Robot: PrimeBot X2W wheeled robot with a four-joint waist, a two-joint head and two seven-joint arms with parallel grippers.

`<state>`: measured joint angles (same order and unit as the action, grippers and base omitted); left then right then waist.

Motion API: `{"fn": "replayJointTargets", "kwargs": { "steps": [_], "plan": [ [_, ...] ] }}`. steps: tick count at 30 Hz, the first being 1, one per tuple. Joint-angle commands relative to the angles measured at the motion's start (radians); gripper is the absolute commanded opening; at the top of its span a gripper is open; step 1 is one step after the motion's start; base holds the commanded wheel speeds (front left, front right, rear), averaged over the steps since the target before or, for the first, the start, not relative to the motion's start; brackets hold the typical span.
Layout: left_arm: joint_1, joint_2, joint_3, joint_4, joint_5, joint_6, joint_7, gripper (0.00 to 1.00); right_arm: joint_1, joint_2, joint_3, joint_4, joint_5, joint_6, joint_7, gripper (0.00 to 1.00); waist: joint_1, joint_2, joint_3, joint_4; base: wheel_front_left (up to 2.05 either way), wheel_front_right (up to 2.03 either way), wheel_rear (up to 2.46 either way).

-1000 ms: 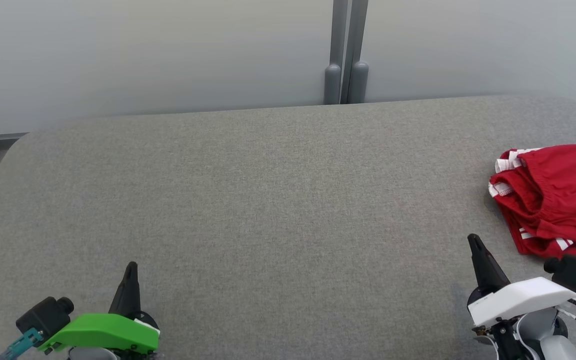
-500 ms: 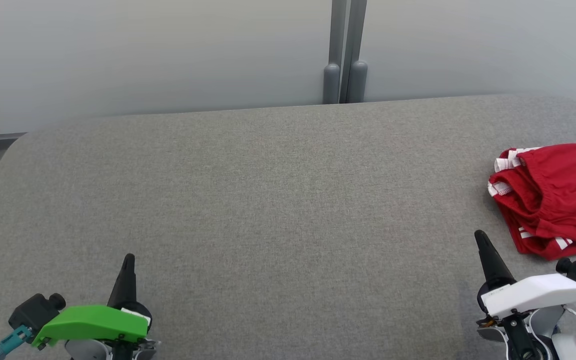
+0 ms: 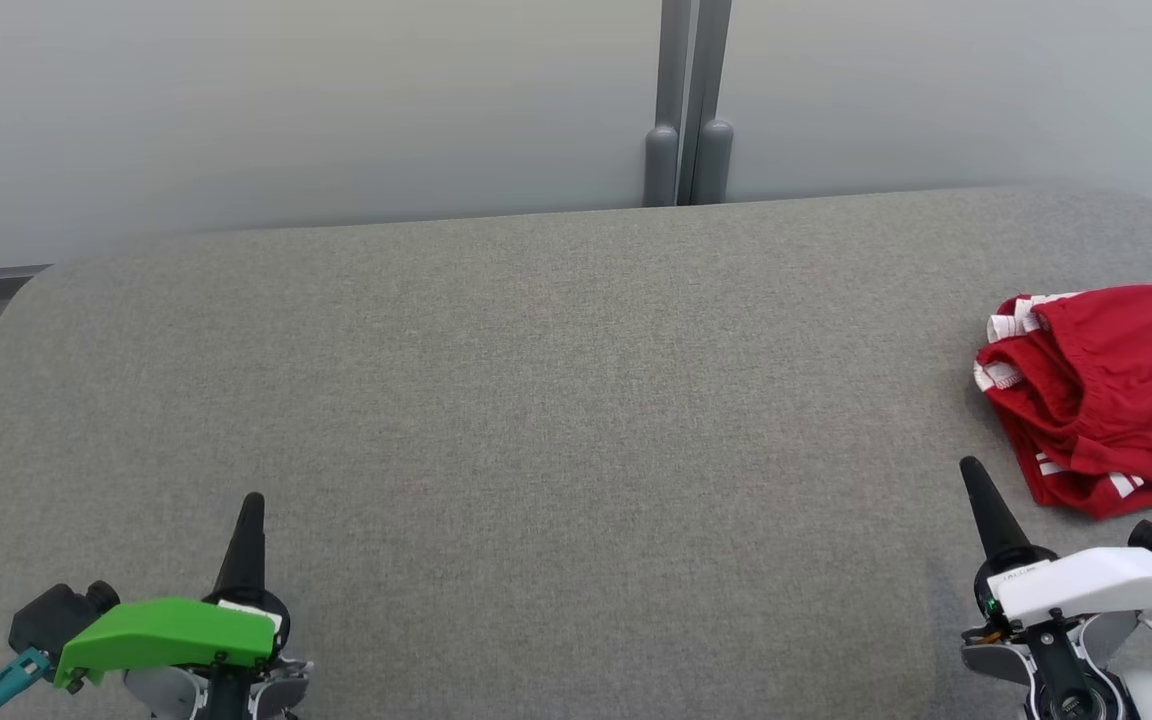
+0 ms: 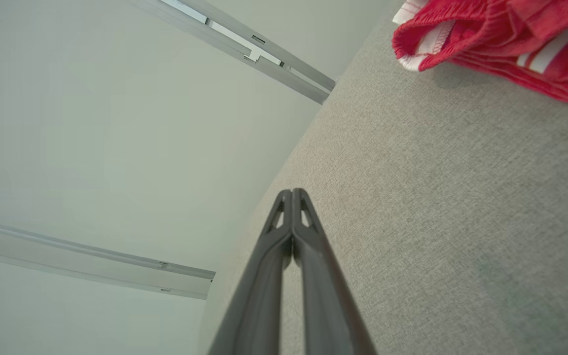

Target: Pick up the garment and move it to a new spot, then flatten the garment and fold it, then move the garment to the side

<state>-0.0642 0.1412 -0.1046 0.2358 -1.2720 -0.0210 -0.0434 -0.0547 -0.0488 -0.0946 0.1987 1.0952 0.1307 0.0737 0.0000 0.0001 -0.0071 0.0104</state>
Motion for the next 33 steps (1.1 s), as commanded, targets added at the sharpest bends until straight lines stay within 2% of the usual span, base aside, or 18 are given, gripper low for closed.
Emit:
{"fn": "replayJointTargets", "kwargs": {
  "steps": [1, 33],
  "plan": [
    [-0.029, 0.0, 0.01, -0.005, -0.019, -0.009, 0.005, 0.0, -0.024, -0.007, -0.006, -0.005, 0.02, 0.0, 0.004, 0.0, 0.0, -0.0001, 0.0, 0.0, 0.0, 0.0, 0.0],
    [-0.06, -0.054, 0.1, 0.019, -0.221, -0.073, 0.075, 0.0, -0.041, -0.008, -0.05, 0.023, 0.325, 0.0, 0.048, 0.0, 0.0, -0.0001, 0.005, -0.006, 0.0, 0.0, 0.0]
  ]
}}
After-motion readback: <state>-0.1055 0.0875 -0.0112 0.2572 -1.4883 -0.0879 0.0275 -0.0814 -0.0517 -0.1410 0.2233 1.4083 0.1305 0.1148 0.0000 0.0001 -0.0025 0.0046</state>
